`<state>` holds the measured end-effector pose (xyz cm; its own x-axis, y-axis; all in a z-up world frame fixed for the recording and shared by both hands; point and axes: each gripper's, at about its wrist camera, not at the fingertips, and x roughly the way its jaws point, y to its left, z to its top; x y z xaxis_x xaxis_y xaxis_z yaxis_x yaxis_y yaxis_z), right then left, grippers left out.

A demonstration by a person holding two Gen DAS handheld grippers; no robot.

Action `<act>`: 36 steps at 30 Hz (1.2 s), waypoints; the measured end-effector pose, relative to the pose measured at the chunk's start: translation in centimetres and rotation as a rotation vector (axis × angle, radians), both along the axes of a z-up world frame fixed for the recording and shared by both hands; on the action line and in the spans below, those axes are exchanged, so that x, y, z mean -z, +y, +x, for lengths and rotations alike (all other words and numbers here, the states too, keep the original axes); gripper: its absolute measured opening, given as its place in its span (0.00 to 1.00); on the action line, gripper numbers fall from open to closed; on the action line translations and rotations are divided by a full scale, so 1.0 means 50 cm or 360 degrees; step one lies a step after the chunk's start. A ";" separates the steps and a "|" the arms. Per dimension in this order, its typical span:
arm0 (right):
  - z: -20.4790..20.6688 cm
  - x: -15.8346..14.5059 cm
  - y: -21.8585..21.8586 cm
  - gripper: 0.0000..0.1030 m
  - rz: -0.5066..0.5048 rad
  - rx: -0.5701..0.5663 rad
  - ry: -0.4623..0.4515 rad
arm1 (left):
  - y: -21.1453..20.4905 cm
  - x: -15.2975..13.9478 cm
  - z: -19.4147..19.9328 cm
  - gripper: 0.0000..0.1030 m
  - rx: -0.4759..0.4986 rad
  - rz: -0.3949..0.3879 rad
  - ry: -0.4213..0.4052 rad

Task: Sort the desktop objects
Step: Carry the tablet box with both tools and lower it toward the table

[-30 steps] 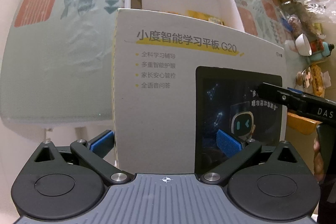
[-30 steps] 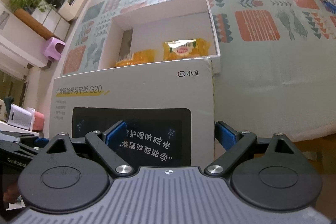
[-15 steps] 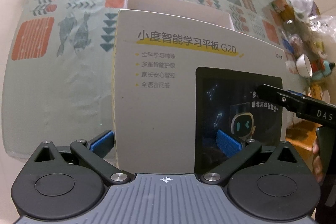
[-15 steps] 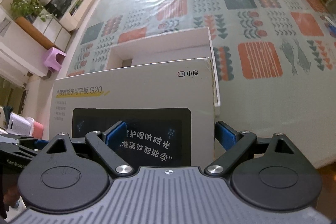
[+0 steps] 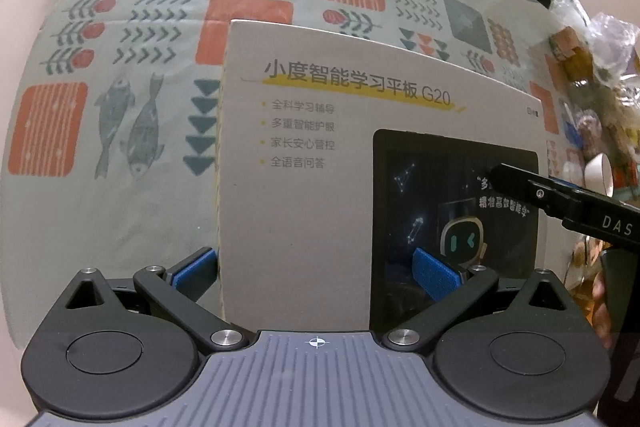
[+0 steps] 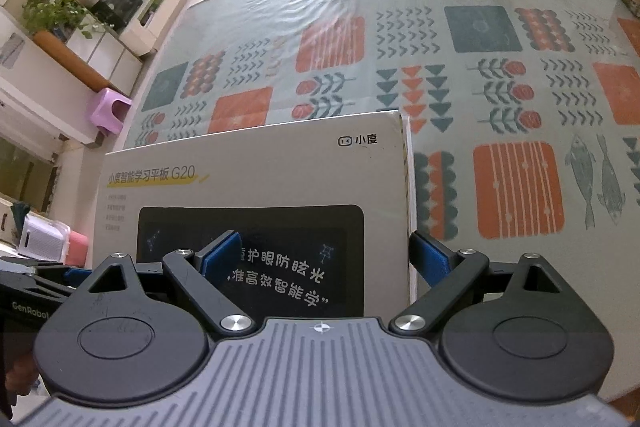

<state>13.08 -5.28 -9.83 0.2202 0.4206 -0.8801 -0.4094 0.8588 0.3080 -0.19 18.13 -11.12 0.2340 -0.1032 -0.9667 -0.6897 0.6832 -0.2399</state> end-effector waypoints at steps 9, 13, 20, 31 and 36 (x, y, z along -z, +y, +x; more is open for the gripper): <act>0.067 0.038 0.019 1.00 -0.0012 0.0015 0.0052 | 0.047 0.031 0.053 1.00 -0.0037 -0.0034 0.0044; 0.084 0.047 0.021 1.00 -0.0008 0.0015 0.0071 | 0.060 0.038 0.066 1.00 -0.0041 -0.0028 0.0055; 0.102 0.065 0.028 1.00 -0.0025 0.0016 0.0107 | 0.076 0.053 0.078 1.00 -0.0070 -0.0056 0.0079; 0.117 0.110 0.036 1.00 -0.0065 -0.0004 0.0169 | 0.081 0.099 0.083 1.00 -0.0102 -0.0072 0.0125; 0.120 0.139 0.039 1.00 -0.0090 -0.0015 0.0206 | 0.080 0.129 0.086 1.00 -0.0102 -0.0073 0.0153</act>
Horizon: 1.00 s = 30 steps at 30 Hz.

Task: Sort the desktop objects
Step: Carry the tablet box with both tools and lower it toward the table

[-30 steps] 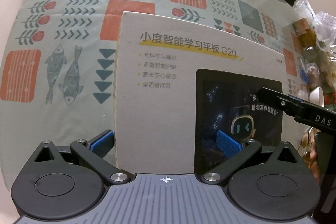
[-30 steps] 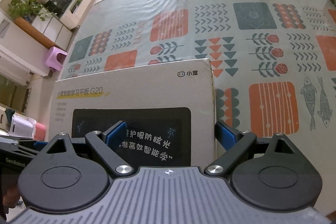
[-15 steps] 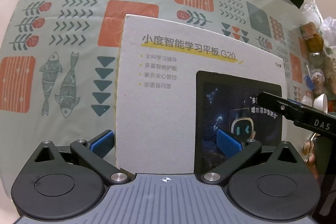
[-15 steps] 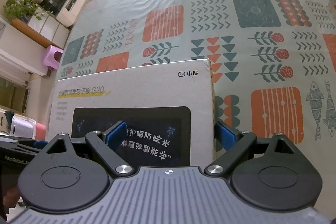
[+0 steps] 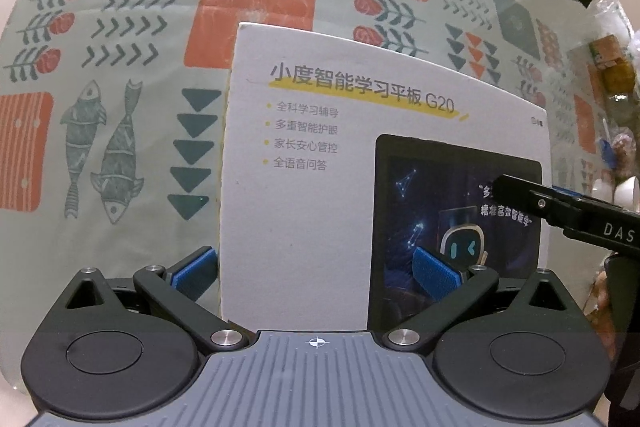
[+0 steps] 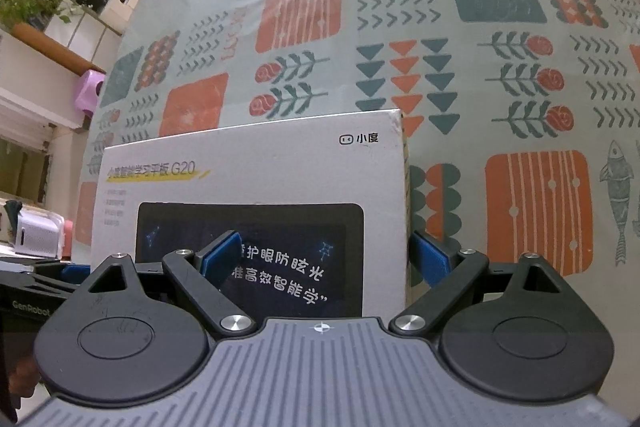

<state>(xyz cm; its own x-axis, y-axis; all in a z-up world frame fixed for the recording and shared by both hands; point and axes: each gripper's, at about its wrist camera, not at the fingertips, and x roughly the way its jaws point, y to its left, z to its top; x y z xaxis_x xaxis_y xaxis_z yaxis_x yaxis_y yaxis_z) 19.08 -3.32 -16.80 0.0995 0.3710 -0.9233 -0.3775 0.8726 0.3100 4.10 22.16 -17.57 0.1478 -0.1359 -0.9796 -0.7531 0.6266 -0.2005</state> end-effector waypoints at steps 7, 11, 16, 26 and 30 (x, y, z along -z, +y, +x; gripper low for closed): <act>0.002 0.028 0.008 1.00 -0.0025 -0.0035 0.0007 | 0.002 0.026 0.001 1.00 -0.0031 -0.0008 0.0025; -0.001 0.032 0.011 1.00 -0.0032 -0.0056 -0.0014 | 0.004 0.033 -0.001 1.00 -0.0038 -0.0021 0.0022; -0.004 0.034 0.011 1.00 -0.0024 -0.0066 -0.0038 | 0.017 0.046 -0.008 1.00 -0.0054 -0.0016 0.0009; 0.000 0.047 0.001 1.00 0.0037 -0.0080 -0.0035 | 0.048 0.054 -0.041 1.00 -0.0071 0.0059 -0.0033; -0.008 0.047 0.000 1.00 0.0046 -0.0069 -0.0069 | 0.058 0.060 -0.050 1.00 -0.0083 0.0091 -0.0049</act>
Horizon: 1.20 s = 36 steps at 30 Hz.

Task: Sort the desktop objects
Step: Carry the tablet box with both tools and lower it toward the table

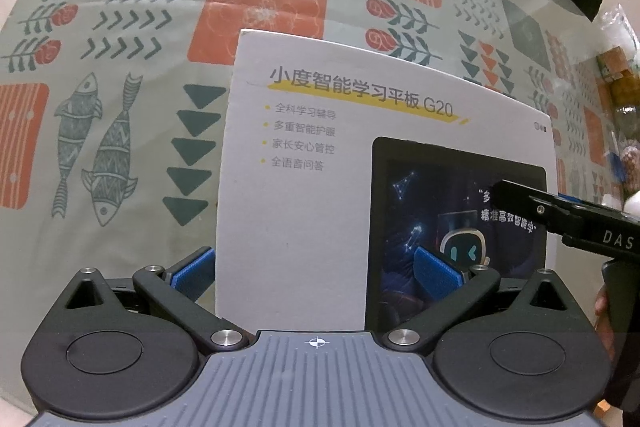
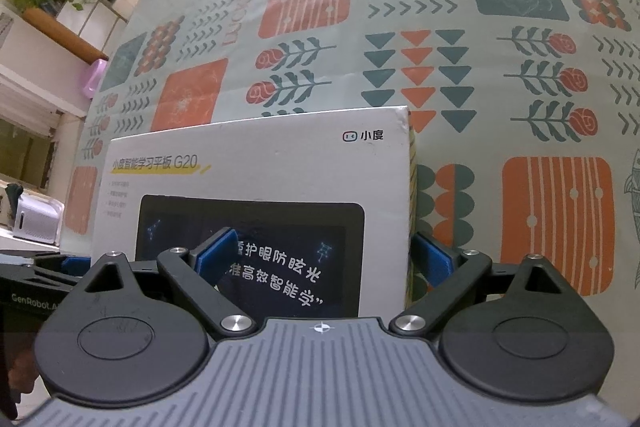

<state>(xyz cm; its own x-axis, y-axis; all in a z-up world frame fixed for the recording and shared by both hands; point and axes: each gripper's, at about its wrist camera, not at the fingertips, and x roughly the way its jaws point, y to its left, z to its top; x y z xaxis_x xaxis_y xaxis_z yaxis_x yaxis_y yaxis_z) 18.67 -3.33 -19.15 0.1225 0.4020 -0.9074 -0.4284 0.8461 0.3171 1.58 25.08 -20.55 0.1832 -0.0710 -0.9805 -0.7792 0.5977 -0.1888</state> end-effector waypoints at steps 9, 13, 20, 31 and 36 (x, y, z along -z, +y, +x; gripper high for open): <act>-0.017 0.000 -0.006 1.00 0.0024 0.0035 -0.0067 | -0.005 -0.001 -0.007 1.00 -0.0023 0.0061 -0.0027; -0.025 0.000 -0.012 1.00 0.0049 0.0053 -0.0108 | -0.013 -0.003 -0.021 1.00 -0.0044 0.0112 -0.0073; -0.040 -0.028 -0.065 1.00 0.0112 0.0115 0.0019 | -0.031 -0.024 -0.059 0.96 -0.0100 0.0018 -0.0057; -0.148 -0.024 -0.068 1.00 -0.0060 -0.0064 0.0008 | -0.025 0.011 -0.113 1.00 -0.0076 0.0032 -0.0052; -0.139 -0.015 -0.075 1.00 -0.0029 -0.0056 0.0081 | -0.054 -0.008 -0.087 1.00 -0.0025 0.0077 -0.0048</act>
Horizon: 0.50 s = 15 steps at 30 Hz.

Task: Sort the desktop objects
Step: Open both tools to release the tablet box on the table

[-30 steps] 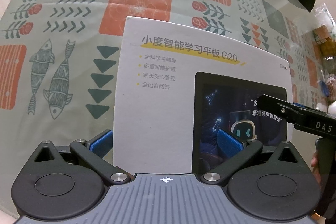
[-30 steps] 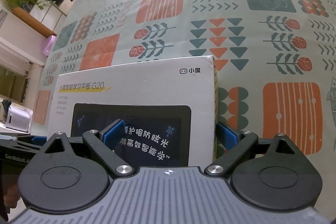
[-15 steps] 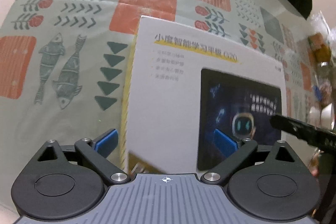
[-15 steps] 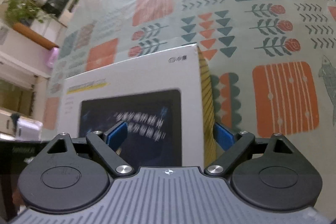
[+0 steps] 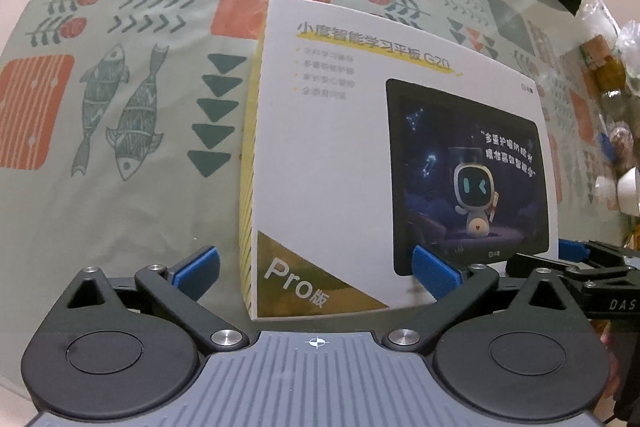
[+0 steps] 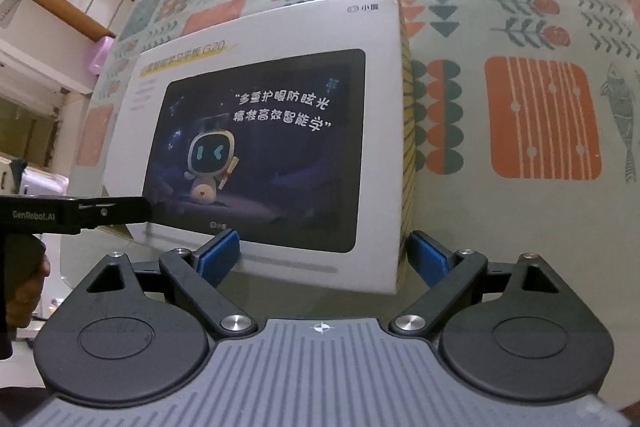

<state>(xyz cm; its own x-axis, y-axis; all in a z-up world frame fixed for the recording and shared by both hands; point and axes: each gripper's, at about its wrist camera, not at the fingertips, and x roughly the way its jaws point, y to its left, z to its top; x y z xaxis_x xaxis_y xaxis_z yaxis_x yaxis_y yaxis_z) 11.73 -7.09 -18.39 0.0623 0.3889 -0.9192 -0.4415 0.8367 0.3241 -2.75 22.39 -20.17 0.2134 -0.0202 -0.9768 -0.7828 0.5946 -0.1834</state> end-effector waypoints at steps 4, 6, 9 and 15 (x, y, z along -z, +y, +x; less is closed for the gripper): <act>-0.002 0.000 -0.001 1.00 0.0004 -0.0011 -0.0011 | -0.018 -0.014 0.012 1.00 0.0059 0.0133 0.0009; -0.005 0.003 -0.002 1.00 0.0018 -0.0001 -0.0023 | -0.035 -0.023 0.014 1.00 0.0050 0.0175 -0.0008; -0.009 0.003 -0.006 1.00 0.0043 0.0030 -0.0042 | -0.056 -0.024 0.025 1.00 -0.0051 0.0123 -0.0018; -0.021 -0.008 -0.015 1.00 0.0056 0.0133 -0.0082 | -0.076 -0.070 0.069 1.00 -0.0081 0.0166 0.0084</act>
